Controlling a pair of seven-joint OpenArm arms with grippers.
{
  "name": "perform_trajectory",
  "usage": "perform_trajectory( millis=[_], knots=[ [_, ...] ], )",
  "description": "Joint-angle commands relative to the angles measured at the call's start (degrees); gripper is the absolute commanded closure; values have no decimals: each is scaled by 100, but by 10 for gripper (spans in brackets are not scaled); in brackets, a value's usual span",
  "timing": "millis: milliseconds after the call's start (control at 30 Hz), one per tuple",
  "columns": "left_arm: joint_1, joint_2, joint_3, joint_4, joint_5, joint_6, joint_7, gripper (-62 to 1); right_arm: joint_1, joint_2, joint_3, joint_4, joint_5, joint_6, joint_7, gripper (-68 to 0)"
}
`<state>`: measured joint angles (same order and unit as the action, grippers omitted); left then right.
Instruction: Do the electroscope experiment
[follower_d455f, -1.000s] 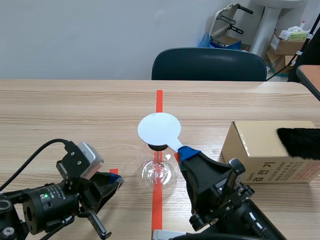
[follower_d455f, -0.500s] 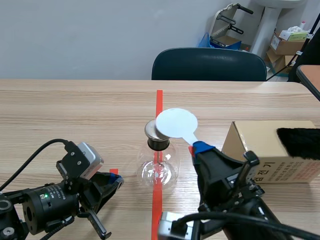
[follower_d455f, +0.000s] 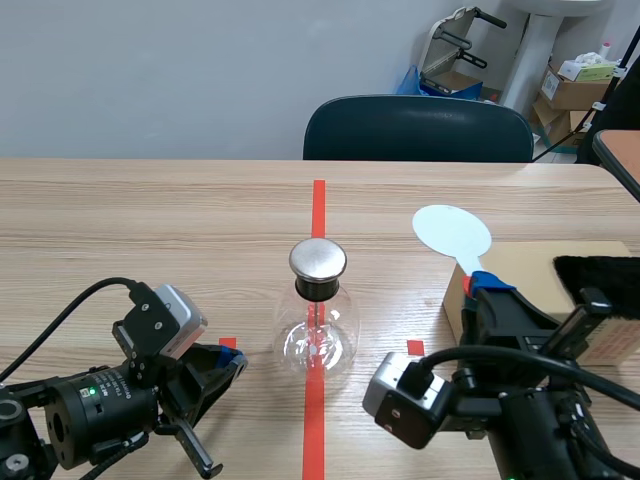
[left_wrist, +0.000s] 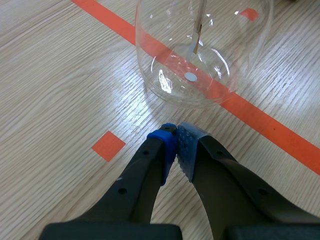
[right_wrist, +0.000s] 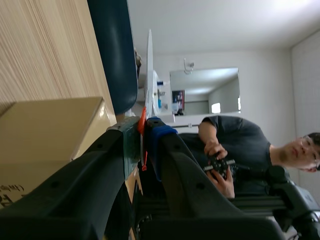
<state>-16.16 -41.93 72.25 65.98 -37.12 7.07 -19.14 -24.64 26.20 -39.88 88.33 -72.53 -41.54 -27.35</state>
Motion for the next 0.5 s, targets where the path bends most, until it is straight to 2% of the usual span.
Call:
perform_trajectory(
  millis=[0,167,467],
  knots=[
    [-17,15,-31,120,7,-11,-94,-25,50,46,7,55,-24,-131,-155,-8],
    [-17,15,-31,120,7,-11,-94,-25,50,46,7,55,-28,-131,-514,-8],
    [-17,15,-31,120,7,-11,-92,-25,50,46,7,55,-33,-129,-555,-8]
  ],
)
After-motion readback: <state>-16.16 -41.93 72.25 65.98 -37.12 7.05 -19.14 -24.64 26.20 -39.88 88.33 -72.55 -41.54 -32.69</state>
